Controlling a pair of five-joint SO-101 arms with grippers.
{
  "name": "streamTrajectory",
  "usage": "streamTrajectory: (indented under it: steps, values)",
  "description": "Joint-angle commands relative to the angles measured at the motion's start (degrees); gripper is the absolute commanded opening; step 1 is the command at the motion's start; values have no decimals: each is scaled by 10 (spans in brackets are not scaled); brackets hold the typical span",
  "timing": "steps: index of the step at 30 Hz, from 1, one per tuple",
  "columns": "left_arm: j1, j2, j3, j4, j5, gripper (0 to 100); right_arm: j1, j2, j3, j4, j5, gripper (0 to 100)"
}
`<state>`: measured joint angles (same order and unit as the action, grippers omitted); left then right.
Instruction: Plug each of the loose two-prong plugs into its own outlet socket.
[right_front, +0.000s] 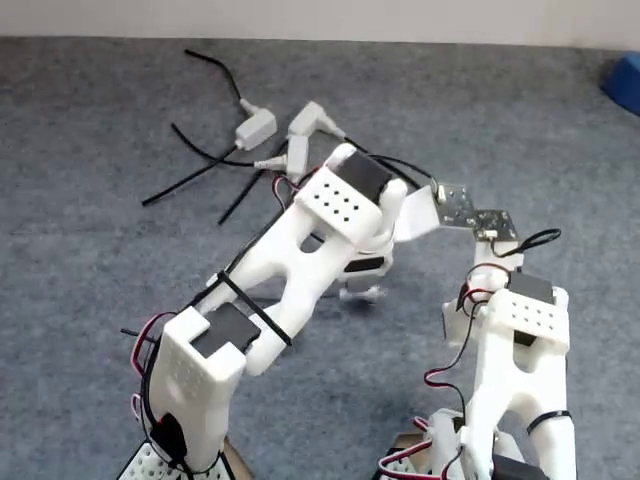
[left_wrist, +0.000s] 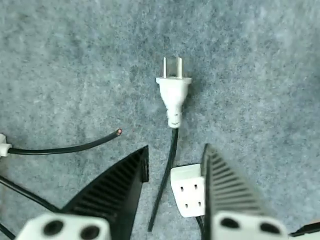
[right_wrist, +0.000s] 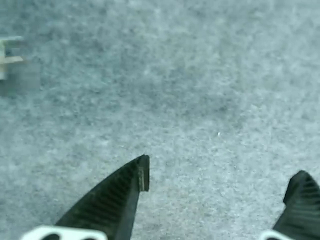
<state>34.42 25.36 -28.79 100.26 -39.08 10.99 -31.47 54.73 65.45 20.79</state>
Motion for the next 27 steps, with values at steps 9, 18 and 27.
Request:
streamTrajectory:
  steps: [9,18,27]
  values:
    - [-202,-68,-3,-2,54,179,-73,-8,-53,33,6,403]
    - [-545,-154,12,-14,200,179,-268,94,-252,125,-321,403]
    - [-609,-140,118,-108,135,179,-422,297,-257,131,-608,405]
